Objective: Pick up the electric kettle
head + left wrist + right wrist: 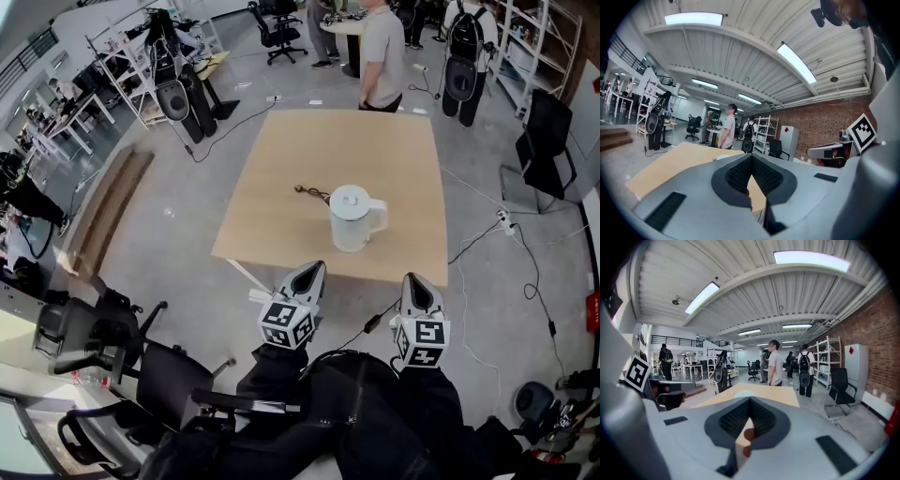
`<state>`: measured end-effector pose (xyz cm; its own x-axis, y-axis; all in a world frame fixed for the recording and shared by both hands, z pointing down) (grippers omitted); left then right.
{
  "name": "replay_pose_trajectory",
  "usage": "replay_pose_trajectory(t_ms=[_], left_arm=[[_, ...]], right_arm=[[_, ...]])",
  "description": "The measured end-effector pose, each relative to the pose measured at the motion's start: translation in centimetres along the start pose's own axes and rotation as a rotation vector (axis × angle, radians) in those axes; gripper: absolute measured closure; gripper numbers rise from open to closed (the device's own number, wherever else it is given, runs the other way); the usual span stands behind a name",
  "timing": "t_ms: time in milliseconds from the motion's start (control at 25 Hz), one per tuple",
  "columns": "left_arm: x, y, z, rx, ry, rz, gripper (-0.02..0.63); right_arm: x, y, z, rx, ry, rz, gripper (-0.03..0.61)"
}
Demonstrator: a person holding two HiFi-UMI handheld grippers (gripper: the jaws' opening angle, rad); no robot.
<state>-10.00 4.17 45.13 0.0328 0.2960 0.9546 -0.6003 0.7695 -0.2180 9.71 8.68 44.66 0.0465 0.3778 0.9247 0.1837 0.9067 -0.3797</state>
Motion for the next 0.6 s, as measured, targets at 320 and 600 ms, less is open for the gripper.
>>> replay_pose_trajectory(t_ms=[320,600], left_arm=[[0.0,-0.2,-0.2,-0.019,0.011,0.006,0.614],[0.1,-0.6,-1.4,-0.008,0.050,-0.011,0.614]], right_arm=[[0.3,-0.3,0.1,-0.034,-0.004,-0.009,0.575],[1.2,-0.3,-0.7,-0.058,-0.010,0.017,0.575]])
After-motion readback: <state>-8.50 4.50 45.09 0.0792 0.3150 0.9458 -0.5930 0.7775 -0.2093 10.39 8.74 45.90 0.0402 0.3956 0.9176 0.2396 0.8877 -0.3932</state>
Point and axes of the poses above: the fingertips, and each gripper's own axes: y backward along the fingers, z to its left, x out of its underside, the point moved 1 cm from there along y, backward along the fingers, and after that the axes turned 5 degrees about z, right-handed, at the moved point
